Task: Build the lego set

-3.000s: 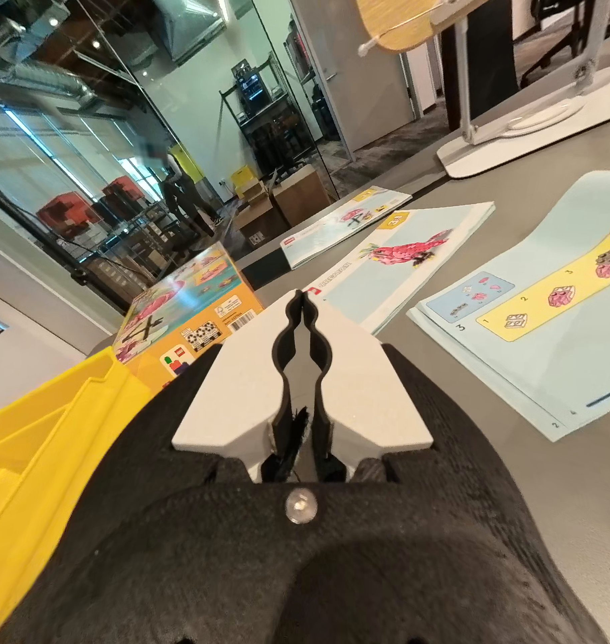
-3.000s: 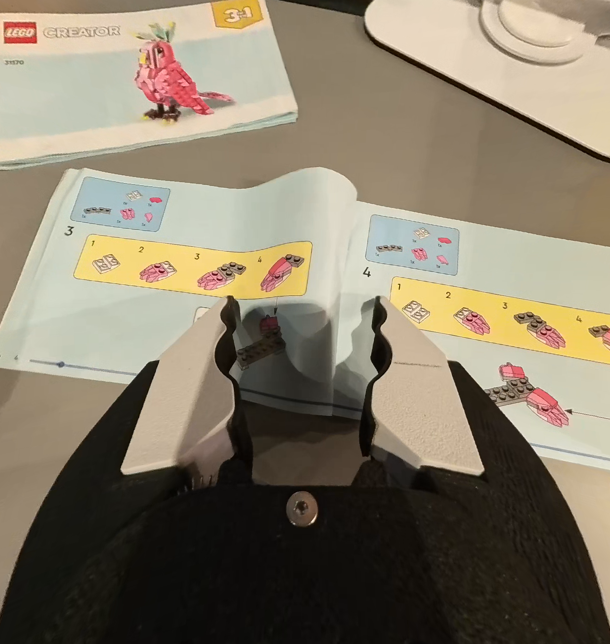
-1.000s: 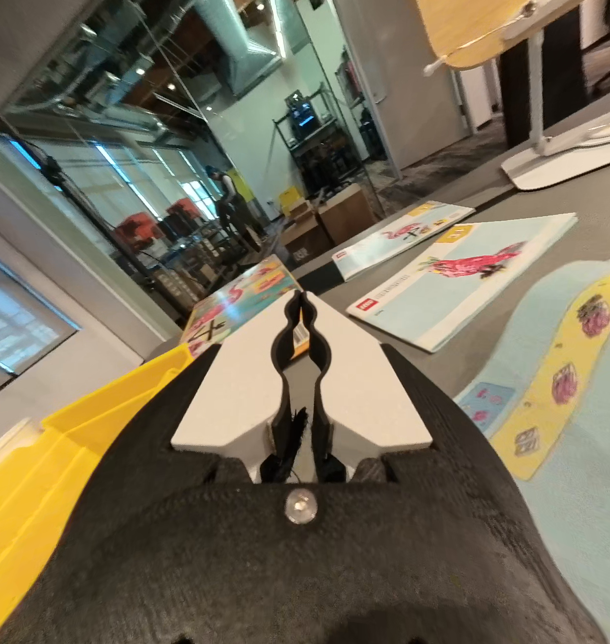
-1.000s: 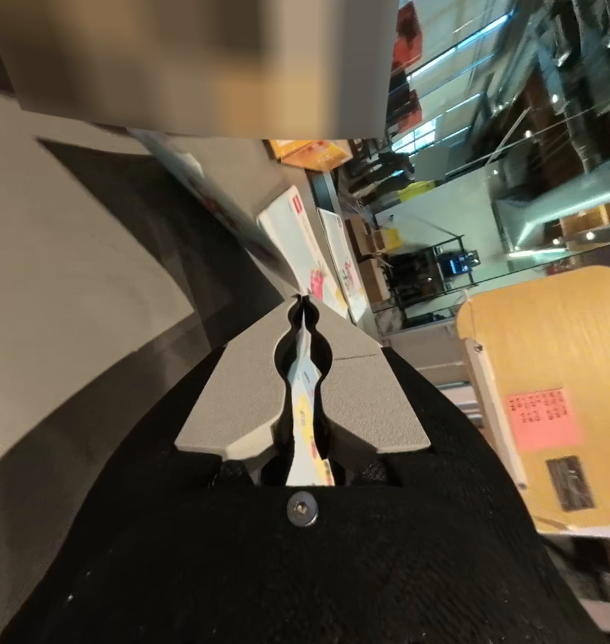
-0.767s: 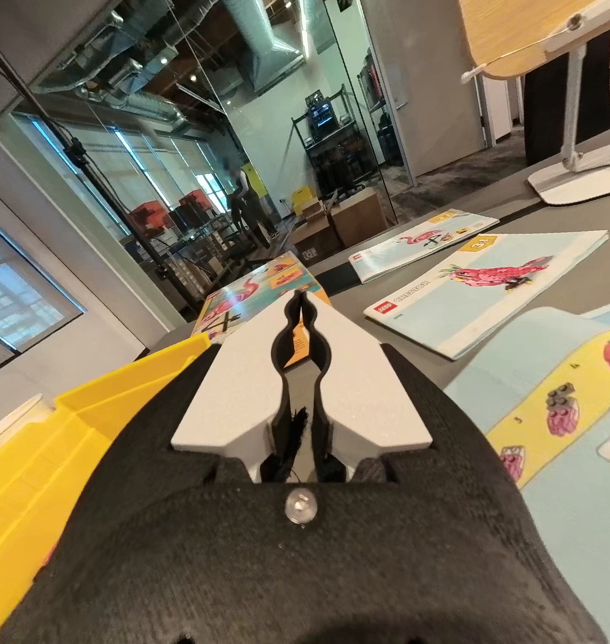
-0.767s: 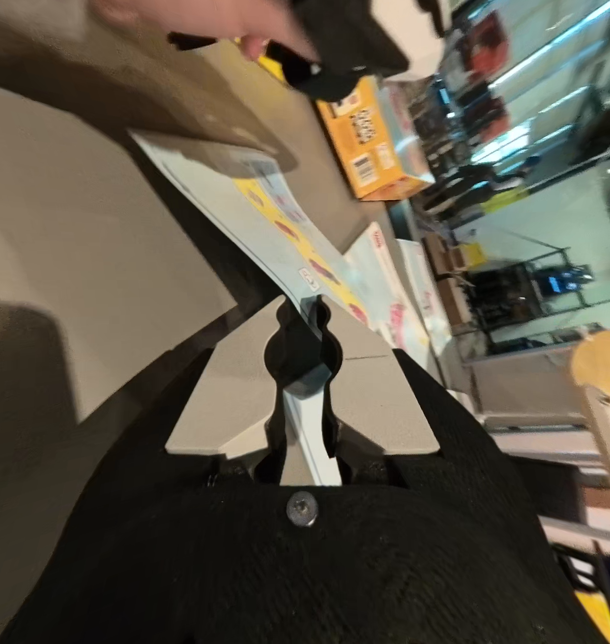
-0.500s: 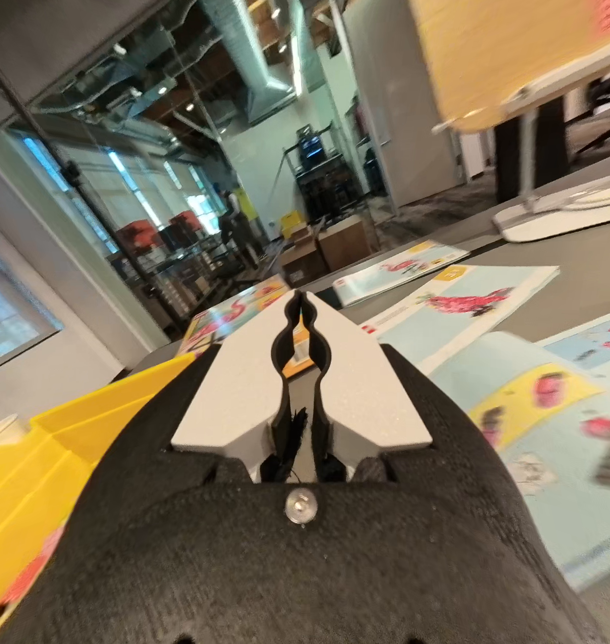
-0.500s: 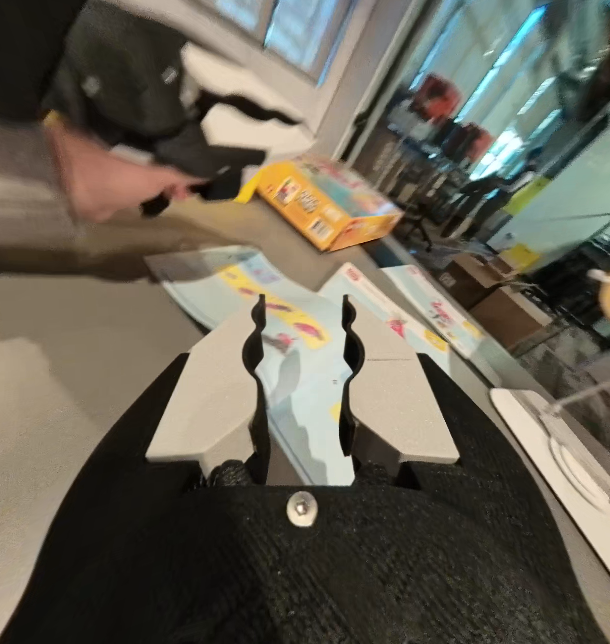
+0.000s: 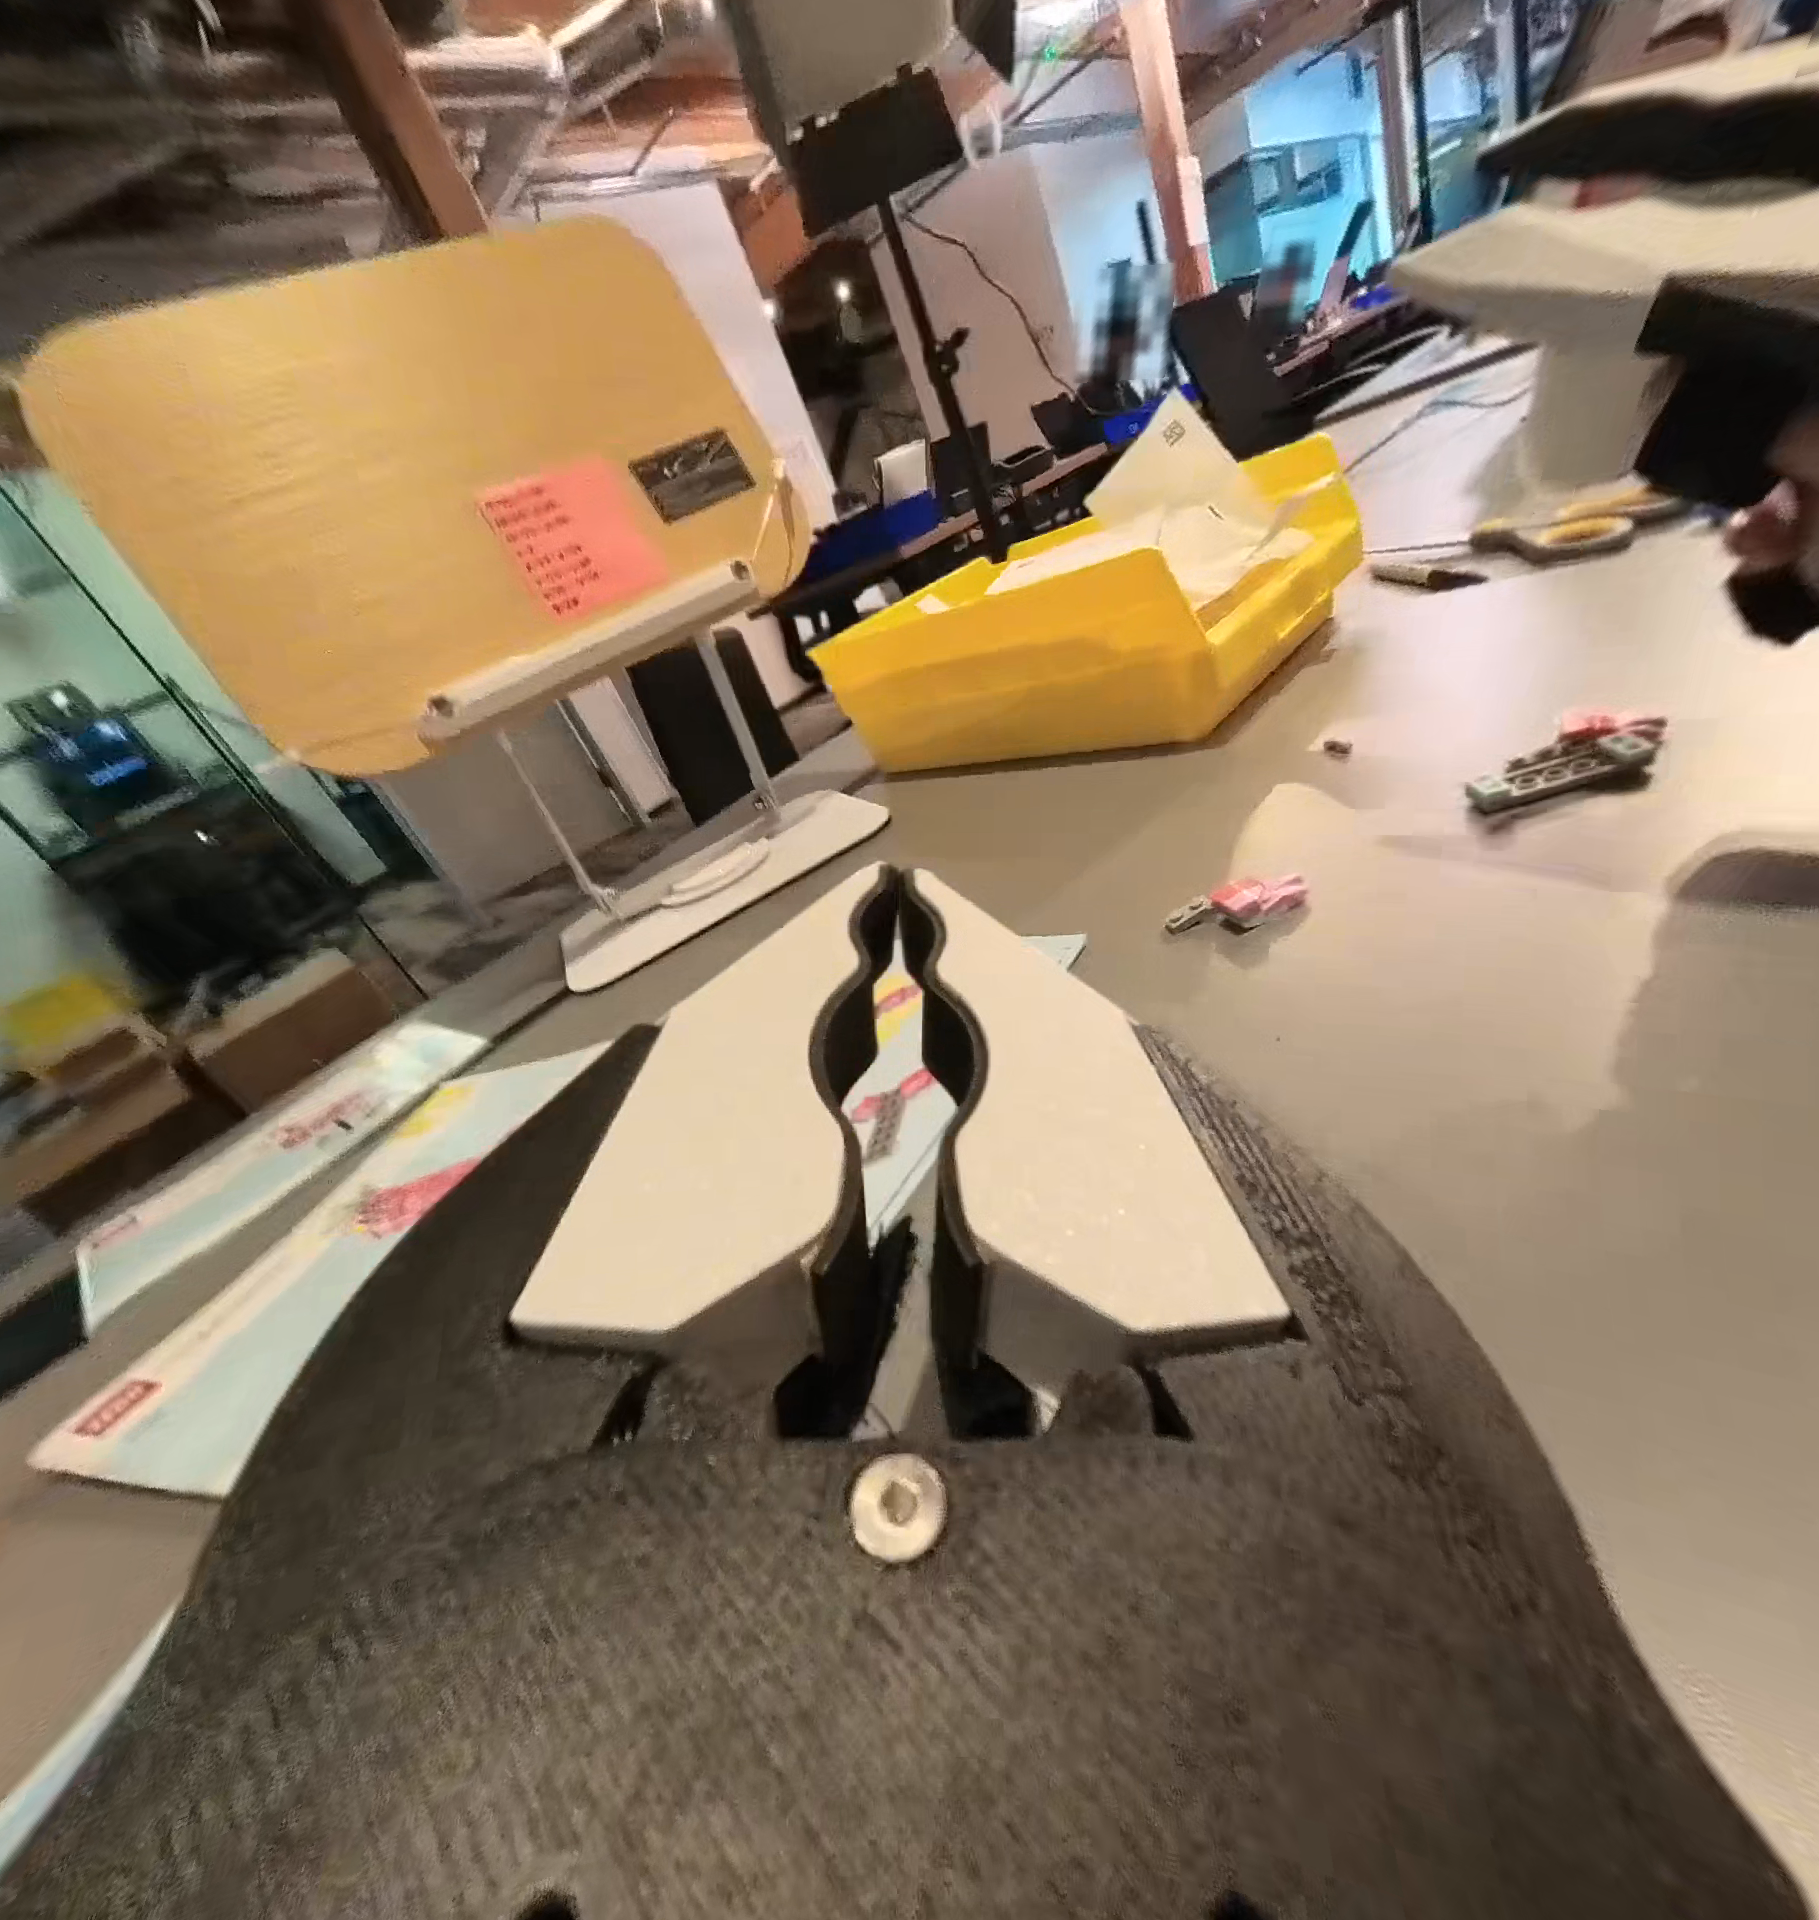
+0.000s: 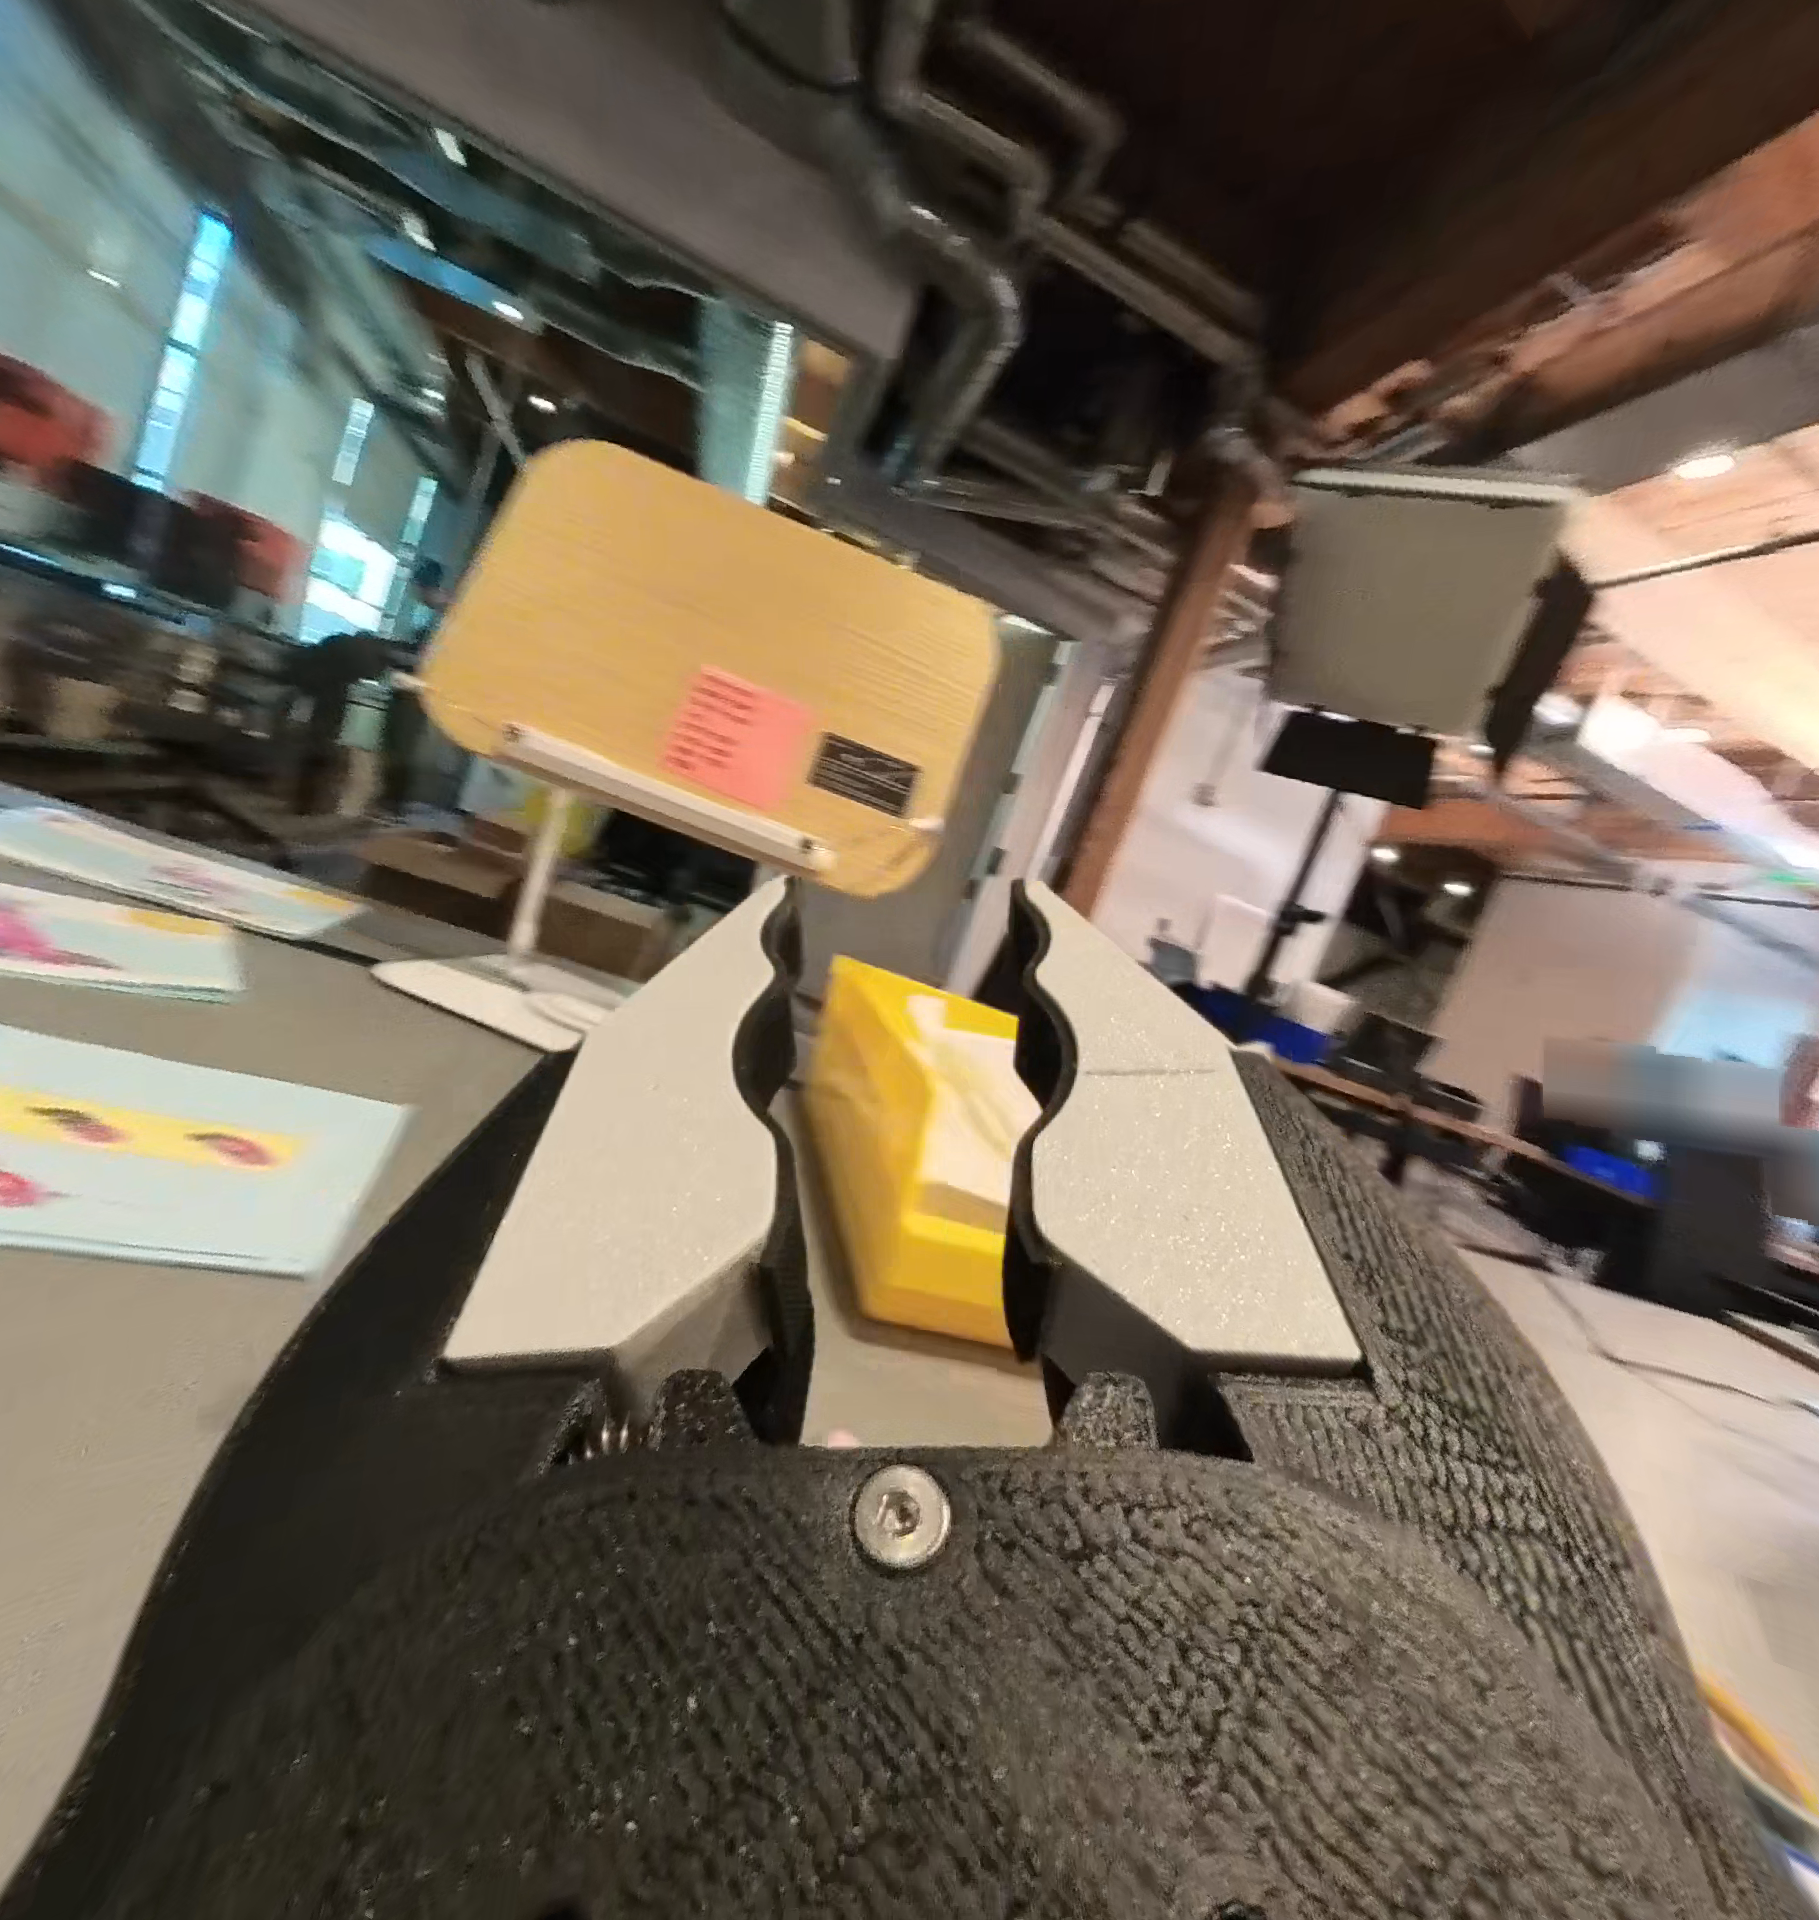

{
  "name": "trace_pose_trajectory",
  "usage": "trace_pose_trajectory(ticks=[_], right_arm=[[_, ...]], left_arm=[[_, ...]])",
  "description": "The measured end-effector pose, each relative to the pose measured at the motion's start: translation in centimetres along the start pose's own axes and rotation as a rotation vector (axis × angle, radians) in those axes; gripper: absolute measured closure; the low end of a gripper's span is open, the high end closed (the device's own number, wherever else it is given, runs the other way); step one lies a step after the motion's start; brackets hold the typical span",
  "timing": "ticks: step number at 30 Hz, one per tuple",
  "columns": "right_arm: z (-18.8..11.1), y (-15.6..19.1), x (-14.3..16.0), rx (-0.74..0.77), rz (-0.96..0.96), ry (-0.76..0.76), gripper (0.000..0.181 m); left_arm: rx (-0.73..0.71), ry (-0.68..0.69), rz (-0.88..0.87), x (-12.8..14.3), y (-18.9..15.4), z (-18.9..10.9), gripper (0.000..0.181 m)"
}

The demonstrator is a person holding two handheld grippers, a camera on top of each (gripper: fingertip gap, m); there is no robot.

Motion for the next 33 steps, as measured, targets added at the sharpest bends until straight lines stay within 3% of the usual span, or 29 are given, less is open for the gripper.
trace_pose_trajectory(ticks=[4, 7, 10, 13, 16, 18, 22, 27, 33], right_arm=[[-0.8, -4.0, 1.0, 0.099, 0.007, 0.031, 0.147], [-0.9, -5.5, 2.5, 0.063, 0.049, 0.126, 0.147], [-1.5, -2.5, 5.7, -0.275, 0.171, 0.380, 0.150], [-4.8, 1.4, 8.4, -0.649, 0.204, 0.691, 0.154], [-7.3, 2.2, 10.5, -0.771, 0.048, 0.861, 0.154], [-8.7, 3.0, 11.0, -0.837, 0.043, 0.938, 0.155], [-10.2, 3.1, 12.0, -0.849, -0.025, 1.028, 0.154], [-10.2, 3.1, 12.3, -0.799, -0.025, 1.014, 0.155], [-9.5, 3.1, 12.6, -0.752, -0.151, 0.983, 0.171]], left_arm=[[-0.008, -0.020, 0.008, -0.2, 0.3, -0.4, 0.181], [-0.037, -0.015, -0.012, -0.1, 1.3, -0.6, 0.181], [-0.062, -0.019, -0.019, -0.1, 2.2, -0.8, 0.181], [-0.069, -0.028, -0.034, -0.3, 2.5, -0.9, 0.181], [-0.060, -0.032, -0.037, -0.5, 2.4, -0.9, 0.181], [-0.056, -0.034, -0.016, -0.6, 2.2, -1.0, 0.181], [-0.060, -0.042, 0.023, -1.0, 2.2, -1.1, 0.181], [-0.066, -0.049, 0.006, -1.2, 2.5, -1.3, 0.181], [-0.054, -0.046, -0.008, -1.1, 2.5, -1.3, 0.181]])
Point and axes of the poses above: each gripper's, where its closed fingertips meet, z out along the fingers, x out of its underside, y = z × x across the jaws, the point moved 1 cm from there along -z, back along the fingers, and after that the axes turned 4 degrees about x, right-handed, at the moved point
